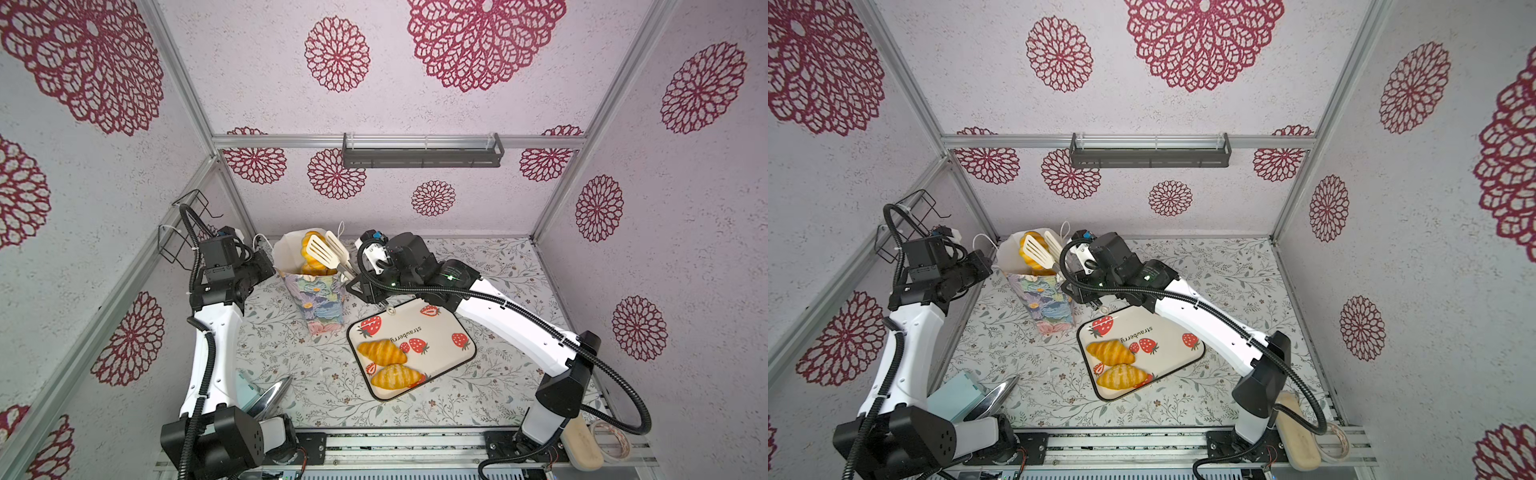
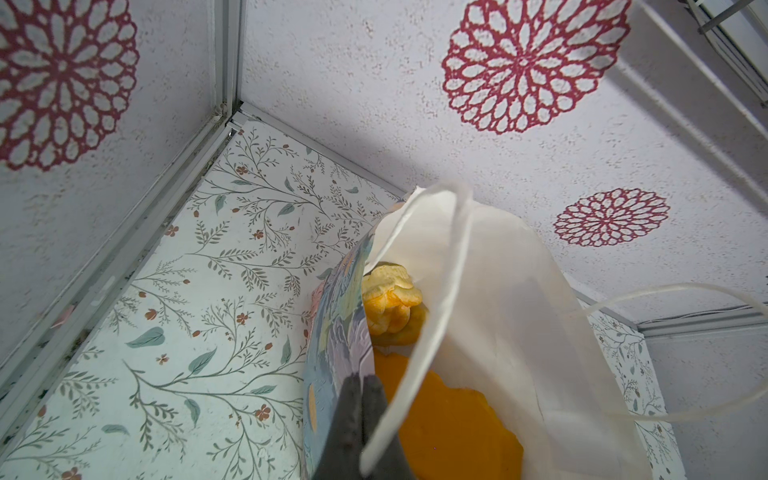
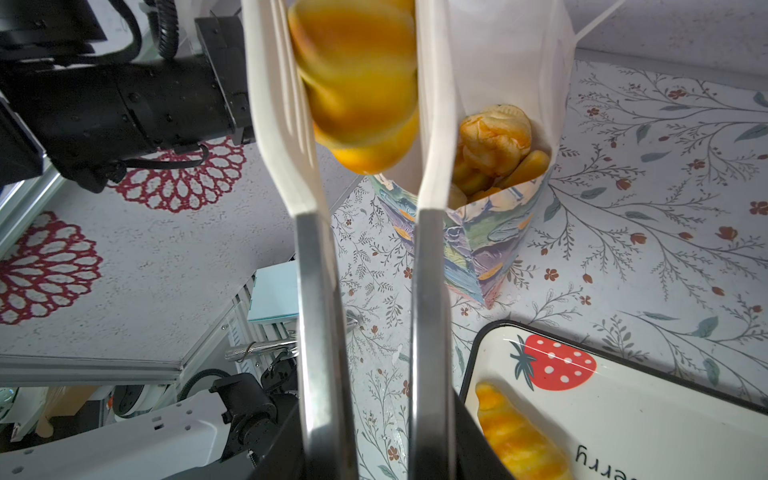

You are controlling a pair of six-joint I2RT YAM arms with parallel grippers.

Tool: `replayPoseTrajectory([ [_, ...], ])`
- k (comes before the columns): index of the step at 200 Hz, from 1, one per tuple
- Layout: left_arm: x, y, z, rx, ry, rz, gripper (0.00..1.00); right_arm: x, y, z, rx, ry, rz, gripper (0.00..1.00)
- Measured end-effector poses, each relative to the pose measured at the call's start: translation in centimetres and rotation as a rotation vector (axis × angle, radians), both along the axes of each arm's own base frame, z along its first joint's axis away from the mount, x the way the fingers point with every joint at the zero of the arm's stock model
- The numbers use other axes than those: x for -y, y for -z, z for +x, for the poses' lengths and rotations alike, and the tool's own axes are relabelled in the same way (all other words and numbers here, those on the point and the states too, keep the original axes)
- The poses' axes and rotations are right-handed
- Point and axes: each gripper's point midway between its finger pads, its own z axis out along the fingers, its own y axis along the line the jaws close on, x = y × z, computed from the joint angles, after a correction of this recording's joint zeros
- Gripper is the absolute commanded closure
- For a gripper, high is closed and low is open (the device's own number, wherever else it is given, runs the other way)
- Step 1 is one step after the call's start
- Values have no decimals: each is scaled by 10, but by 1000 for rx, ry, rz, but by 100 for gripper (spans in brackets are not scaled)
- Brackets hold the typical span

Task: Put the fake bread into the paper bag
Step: 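Carry the striped bun with the tongs over the bag opening, then lower the striped bun into the bag held by the left gripper and release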

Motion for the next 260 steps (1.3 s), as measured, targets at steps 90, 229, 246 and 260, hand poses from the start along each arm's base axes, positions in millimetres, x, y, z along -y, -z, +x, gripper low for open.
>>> replayPoseTrajectory([
  [90,6,0,1,8,29,-18,100,-8,12,8,-25,8,-50,60],
  [229,13,-3,3,24,61,-33,100,-3,35,25,-62,54,-117,60],
  [246,14,-4,3,29,66,-36,100,-3,35,26,-61,56,-116,60],
  [260,14,-4,4,32,69,-37,100,-2,35,27,-62,57,-115,60],
])
